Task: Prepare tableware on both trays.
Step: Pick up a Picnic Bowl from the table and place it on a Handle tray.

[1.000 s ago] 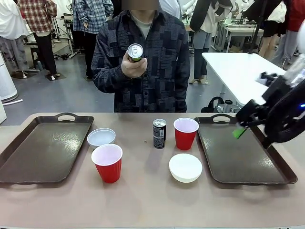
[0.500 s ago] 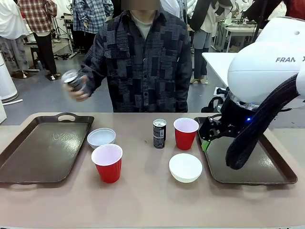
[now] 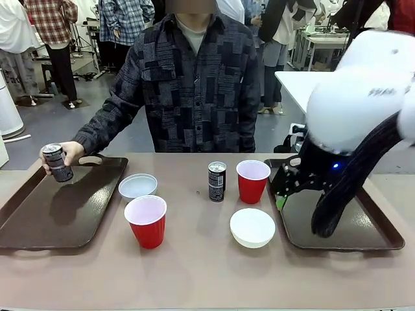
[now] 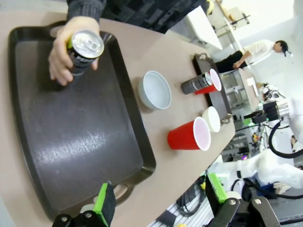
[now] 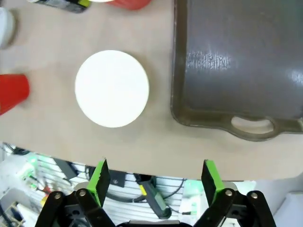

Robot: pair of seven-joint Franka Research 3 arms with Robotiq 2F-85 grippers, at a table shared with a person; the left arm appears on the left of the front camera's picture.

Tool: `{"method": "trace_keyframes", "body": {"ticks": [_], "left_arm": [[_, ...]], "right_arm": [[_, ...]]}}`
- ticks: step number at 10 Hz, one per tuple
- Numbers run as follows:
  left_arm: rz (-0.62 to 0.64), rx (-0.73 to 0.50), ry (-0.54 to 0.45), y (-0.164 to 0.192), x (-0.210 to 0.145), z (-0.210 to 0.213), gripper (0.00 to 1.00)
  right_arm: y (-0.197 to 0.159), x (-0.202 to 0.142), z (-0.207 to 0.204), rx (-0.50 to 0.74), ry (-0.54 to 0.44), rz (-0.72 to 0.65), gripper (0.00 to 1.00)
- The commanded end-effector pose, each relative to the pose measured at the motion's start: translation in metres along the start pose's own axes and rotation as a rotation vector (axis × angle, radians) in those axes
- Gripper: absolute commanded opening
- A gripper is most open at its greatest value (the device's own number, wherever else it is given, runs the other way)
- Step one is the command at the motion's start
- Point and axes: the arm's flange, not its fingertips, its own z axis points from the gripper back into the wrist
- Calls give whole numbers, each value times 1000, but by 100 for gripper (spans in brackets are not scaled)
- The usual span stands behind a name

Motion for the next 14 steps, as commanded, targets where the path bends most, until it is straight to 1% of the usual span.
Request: {"method": "trace_keyframes", "body": {"ticks": [1,3,4,7,8,9,10,11,12,13,14], "left_arm": [[3,-11,-9,0,0,1,100],[3,-11,-9,0,0,1,100],[3,-11,-9,0,0,1,100],[3,-11,-9,0,0,1,100],[3,-11,-9,0,0,1,100],[3,-11,-9,0,0,1,100],[3,-11,-9,0,0,1,100],[3,-11,-9,0,0,1,100],[3,-11,-9,0,0,1,100],[3,-11,-9,0,0,1,100],[3,-11,-9,0,0,1,100]], "right_arm": [[24,24,-49,-112,-35,-27,100],[30,37,-81,-99,-14,-10,100],[31,40,-90,-78,1,6,100],[31,45,-109,-5,-16,58,100],[32,45,-114,14,-14,63,81],[34,44,-115,7,-13,65,80],[37,42,-113,-2,-21,62,61],[38,41,-110,-2,-25,65,76],[39,42,-110,-2,-27,60,41],[39,43,-111,-1,-22,51,56],[38,44,-112,-1,-14,46,22]]}}
